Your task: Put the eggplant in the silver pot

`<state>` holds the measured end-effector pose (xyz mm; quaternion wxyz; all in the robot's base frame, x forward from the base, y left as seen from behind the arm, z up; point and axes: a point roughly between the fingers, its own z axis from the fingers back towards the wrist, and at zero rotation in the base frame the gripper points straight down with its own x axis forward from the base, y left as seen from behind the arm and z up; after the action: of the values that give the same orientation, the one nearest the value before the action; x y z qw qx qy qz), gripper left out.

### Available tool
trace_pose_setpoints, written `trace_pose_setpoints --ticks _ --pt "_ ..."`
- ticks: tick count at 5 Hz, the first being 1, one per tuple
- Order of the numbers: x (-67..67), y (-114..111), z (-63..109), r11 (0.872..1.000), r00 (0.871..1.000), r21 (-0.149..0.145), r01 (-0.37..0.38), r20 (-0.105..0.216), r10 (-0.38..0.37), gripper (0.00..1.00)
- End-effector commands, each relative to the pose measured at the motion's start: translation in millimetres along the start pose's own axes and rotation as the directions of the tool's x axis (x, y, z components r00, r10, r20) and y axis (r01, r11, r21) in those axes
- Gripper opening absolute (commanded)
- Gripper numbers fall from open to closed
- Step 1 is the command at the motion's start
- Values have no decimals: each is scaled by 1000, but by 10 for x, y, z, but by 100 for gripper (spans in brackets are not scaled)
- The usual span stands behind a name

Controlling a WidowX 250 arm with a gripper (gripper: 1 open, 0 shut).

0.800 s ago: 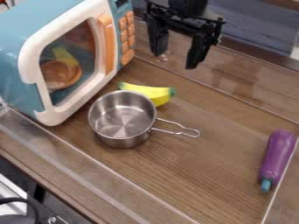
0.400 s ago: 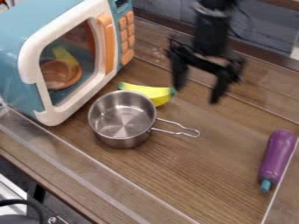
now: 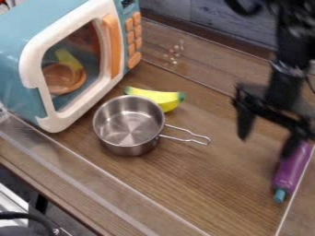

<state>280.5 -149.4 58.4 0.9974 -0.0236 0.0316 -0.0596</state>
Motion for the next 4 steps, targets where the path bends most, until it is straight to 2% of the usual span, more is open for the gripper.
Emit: trace_pose_setpoints --ticks 1,2,4 --pt "79 -24 -28 1000 997 -13 11 75 -10 100" --pt "103 -47 -82 1000 995 -11 28 92 -27 100" --pt "71 -63 -67 998 991 -10 62 117 -60 100"
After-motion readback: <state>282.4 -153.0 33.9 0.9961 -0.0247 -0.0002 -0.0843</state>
